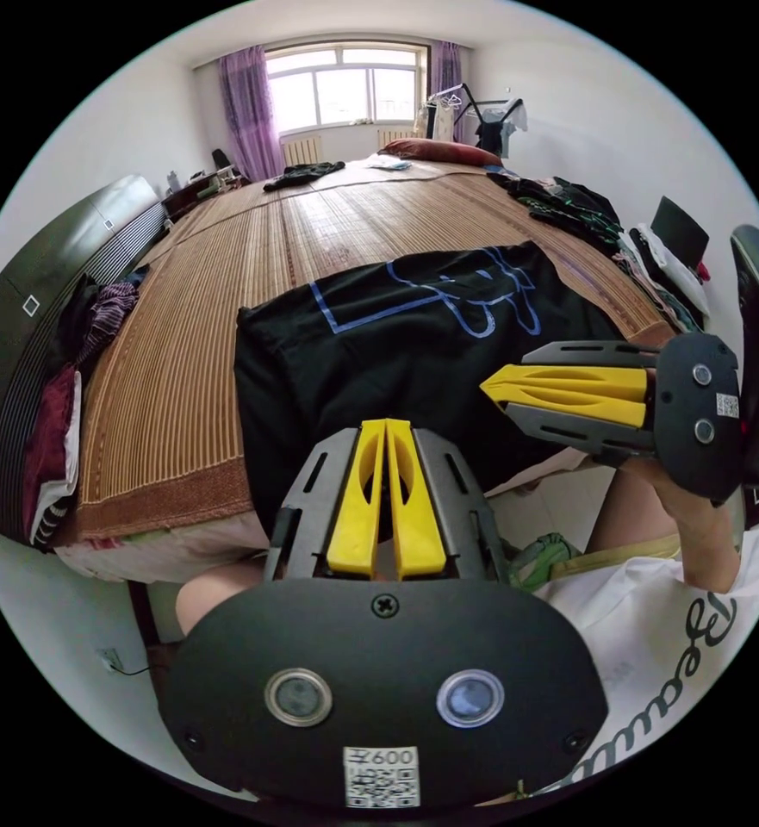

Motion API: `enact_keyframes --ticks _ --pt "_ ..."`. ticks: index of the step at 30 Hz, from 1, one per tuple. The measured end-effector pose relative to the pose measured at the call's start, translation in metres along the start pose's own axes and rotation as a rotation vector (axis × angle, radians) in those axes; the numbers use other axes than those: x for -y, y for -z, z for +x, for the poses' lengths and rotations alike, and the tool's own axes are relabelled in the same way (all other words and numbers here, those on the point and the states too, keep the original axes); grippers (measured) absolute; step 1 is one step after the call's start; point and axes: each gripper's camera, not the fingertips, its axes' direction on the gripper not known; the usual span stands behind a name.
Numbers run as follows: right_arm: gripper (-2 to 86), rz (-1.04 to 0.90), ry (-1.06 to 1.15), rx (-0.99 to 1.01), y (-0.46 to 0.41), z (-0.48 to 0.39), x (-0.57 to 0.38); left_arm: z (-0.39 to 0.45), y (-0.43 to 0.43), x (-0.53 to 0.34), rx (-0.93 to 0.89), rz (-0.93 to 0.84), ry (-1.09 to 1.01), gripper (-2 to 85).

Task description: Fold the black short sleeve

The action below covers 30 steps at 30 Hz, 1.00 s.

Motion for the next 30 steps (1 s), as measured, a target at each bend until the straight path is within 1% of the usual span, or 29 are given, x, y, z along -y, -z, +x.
enact_keyframes --ticks 12,30 --pt "-0.9 0.002 0.001 -0.016 -0.056 0.032 -0.047 0.011 -0.001 -0.026 -0.010 -0.001 -0.023 0.2" --pt "-0.9 0.017 0.036 -0.022 -0.127 0.067 -0.099 0.025 0.024 -0.052 0.005 0.016 -0.025 0.2"
